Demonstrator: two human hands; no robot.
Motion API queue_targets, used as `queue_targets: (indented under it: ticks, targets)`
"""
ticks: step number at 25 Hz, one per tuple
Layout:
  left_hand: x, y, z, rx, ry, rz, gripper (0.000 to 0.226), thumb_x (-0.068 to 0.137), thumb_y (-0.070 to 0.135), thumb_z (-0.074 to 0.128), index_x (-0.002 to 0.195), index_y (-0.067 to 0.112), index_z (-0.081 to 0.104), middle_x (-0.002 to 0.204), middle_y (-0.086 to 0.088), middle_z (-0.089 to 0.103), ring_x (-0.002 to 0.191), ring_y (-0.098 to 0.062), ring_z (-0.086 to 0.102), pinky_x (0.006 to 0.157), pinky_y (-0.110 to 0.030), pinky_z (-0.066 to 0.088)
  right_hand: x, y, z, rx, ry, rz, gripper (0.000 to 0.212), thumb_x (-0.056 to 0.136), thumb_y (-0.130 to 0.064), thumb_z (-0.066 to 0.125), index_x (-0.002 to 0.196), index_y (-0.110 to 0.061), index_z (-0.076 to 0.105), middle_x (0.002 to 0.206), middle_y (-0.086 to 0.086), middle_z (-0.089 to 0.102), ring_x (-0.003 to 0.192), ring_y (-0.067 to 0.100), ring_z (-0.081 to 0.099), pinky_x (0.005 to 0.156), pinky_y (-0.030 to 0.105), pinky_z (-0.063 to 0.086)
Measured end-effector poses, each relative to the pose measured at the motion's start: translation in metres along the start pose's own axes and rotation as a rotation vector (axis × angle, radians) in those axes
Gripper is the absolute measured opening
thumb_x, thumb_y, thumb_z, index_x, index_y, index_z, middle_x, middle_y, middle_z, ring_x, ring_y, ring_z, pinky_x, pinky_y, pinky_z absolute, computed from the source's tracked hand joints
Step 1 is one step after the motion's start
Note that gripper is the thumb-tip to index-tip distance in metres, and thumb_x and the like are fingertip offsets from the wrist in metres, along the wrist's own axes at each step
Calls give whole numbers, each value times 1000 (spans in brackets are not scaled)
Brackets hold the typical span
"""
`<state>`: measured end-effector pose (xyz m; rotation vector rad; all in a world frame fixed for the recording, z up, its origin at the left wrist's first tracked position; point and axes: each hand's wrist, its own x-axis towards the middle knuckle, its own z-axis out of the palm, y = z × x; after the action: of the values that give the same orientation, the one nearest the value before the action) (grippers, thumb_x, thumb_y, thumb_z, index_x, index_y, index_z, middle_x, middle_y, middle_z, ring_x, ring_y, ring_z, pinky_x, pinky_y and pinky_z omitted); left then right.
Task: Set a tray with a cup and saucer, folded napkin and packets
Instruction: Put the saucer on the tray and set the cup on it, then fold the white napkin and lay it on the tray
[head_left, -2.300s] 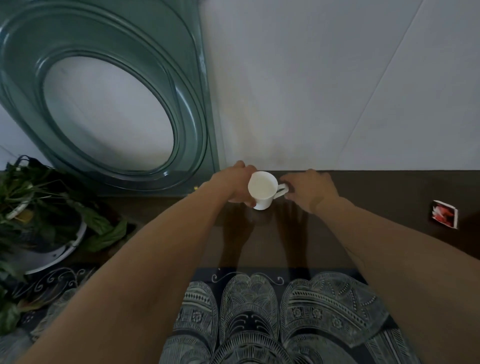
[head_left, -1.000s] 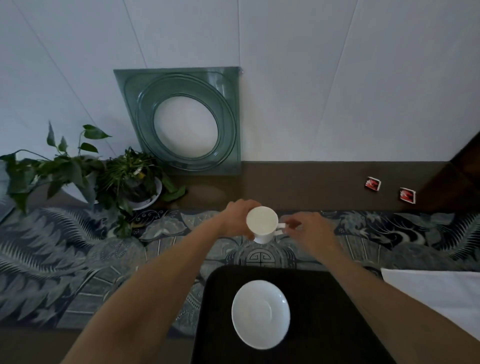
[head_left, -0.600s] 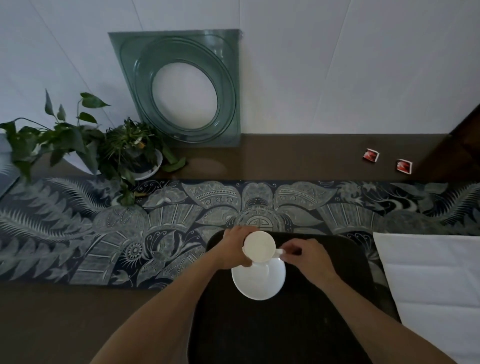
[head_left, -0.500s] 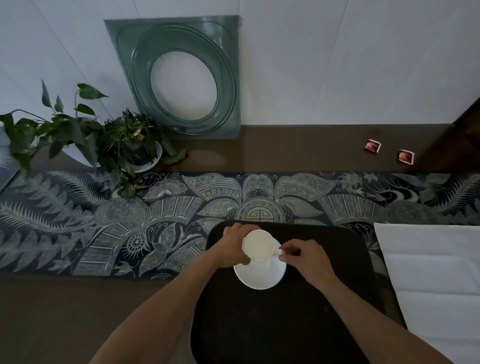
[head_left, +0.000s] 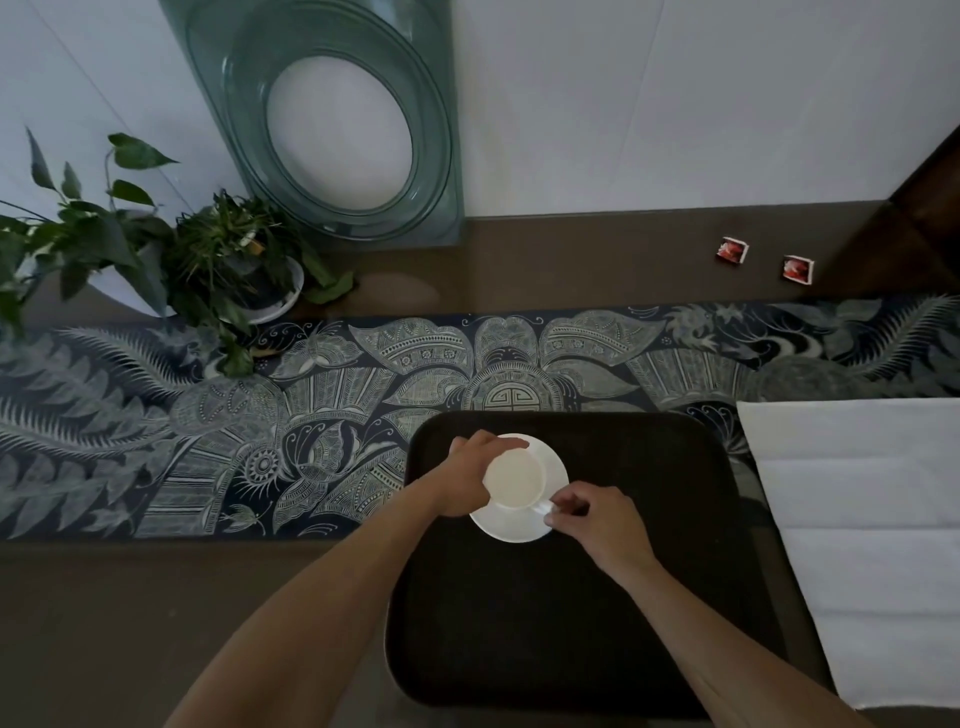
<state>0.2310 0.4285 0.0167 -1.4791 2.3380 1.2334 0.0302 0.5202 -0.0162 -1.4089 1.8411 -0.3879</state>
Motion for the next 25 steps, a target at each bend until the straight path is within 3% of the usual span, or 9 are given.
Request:
queue_targets:
  ticks: [6,10,14,20,23,25]
  targets:
    - [4,-2,5,17,27,34,81,80,-6,51,146,37,32,140,-2,39,114,-23,29,100,-41,30,-9,0,11,40,31,32,16,77,-45,75,85,-38,65,84,-20,66,92,3,59,85,35,52]
    - [3,-3,7,51,48,-14,83,80,-4,49,150,34,25,141,-5,42,122,-31,33,105,-48,35,-13,-2,16,36,46,47,17,78,-47,73,89,-37,65,87,-20,66,92,1,59,86,34,52]
    - [3,-2,-3,225,-34,-90,84,82,6,57,153,27,17,143,-14,38,132,-38,32,110,-52,29,-17,-6,8,-80,5,55,23,85,-45,66,105,-36,64,97,-17,64,93,2,59,85,32,52]
    - [2,31,-61,553,-269,-243,70,79,19,71,143,28,43,147,-5,41,134,-30,39,106,-46,38,-36,9,-53,-363,-181,161,30,92,-40,59,120,-31,59,114,-7,62,97,8,59,89,31,49]
    - [7,69,-70,623,-295,-188,60,81,31,72,136,27,50,143,-2,47,131,-27,43,104,-44,37,-58,25,-86,-354,-221,216,33,92,-39,59,124,-29,59,122,-3,61,104,13,59,95,33,46]
    - [10,101,-55,623,-298,-113,57,81,37,71,133,28,52,140,-1,49,127,-26,46,103,-42,39,-81,43,-106,-327,-161,244,34,93,-40,59,125,-28,59,125,-1,60,111,16,57,97,32,45]
